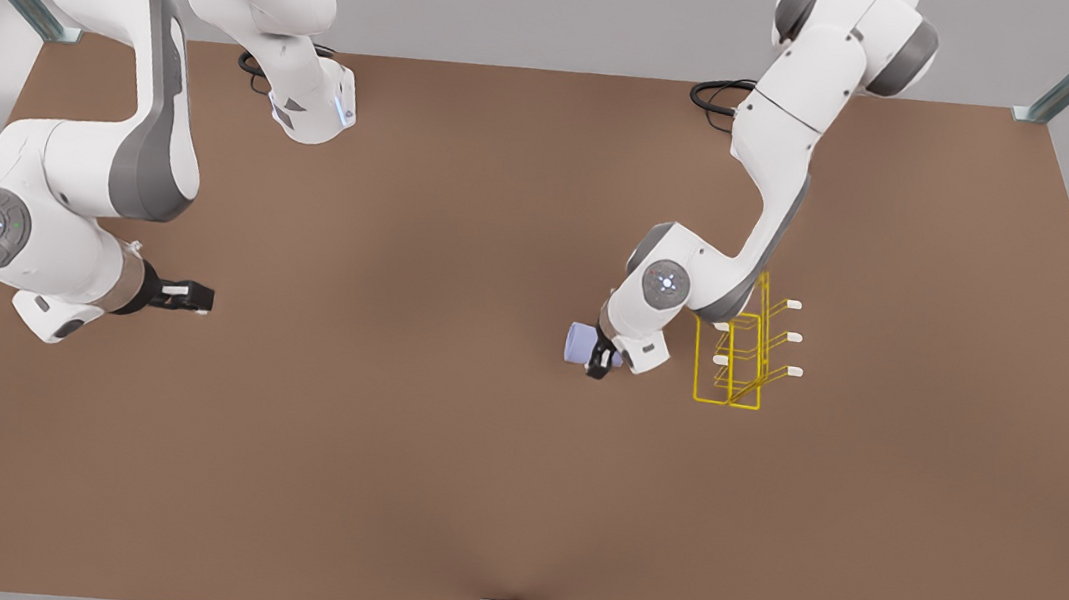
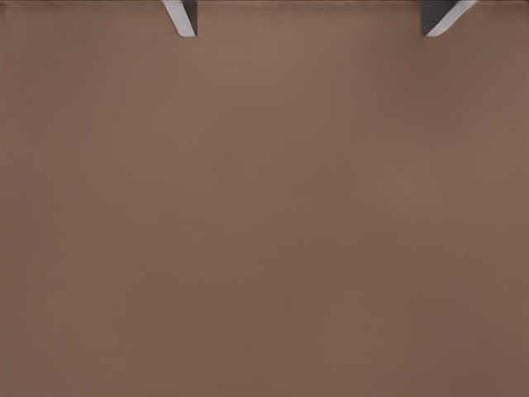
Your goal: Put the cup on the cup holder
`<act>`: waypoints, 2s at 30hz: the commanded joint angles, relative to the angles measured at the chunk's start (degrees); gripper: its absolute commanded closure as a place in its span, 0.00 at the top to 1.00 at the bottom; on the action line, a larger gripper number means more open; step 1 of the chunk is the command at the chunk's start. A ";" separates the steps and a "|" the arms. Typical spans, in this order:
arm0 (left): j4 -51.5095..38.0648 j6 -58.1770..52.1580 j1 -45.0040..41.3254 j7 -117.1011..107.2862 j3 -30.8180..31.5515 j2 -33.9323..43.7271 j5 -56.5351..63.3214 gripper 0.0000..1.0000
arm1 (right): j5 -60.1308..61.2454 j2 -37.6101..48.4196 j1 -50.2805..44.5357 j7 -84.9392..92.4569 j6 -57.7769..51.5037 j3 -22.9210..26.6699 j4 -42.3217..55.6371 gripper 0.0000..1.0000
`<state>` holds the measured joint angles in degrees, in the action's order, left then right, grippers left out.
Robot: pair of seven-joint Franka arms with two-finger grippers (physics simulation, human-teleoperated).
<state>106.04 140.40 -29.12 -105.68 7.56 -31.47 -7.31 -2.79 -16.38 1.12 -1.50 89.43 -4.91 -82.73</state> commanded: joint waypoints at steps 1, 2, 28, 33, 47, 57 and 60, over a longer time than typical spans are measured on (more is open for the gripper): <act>-0.04 -0.30 -0.50 -27.21 0.35 -0.70 0.37 1.00 | -0.02 -0.05 0.03 4.40 -1.10 -0.01 0.03 1.00; -0.04 0.14 -0.50 -27.30 0.26 -1.14 0.37 1.00 | -0.02 -0.06 0.03 4.40 -1.10 -0.01 0.03 1.00; -0.12 -8.73 0.21 -22.29 -0.27 0.53 0.54 0.60 | -0.02 -0.93 0.55 4.40 -1.10 0.07 0.03 1.00; -14.02 -38.53 -17.34 -21.85 -23.71 -0.09 12.67 0.60 | -0.02 -0.93 0.64 4.49 -1.10 0.07 0.03 1.00; -7.43 -49.88 -64.57 14.18 -83.85 -31.37 15.22 0.60 | 0.07 -1.02 0.64 4.58 -1.01 0.07 0.03 1.00; -6.02 -48.73 -67.82 9.27 -83.85 -37.79 11.01 0.60 | 0.15 -1.29 0.64 4.67 -1.10 0.16 0.11 1.00; -5.93 -48.55 -68.17 5.84 -83.33 -39.20 10.91 0.60 | 0.15 -1.37 0.73 4.67 -1.10 0.16 0.11 1.00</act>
<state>100.09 91.35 -97.27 -102.62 -75.76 -70.38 4.28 -2.68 -17.82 1.80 2.90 88.36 -4.74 -82.64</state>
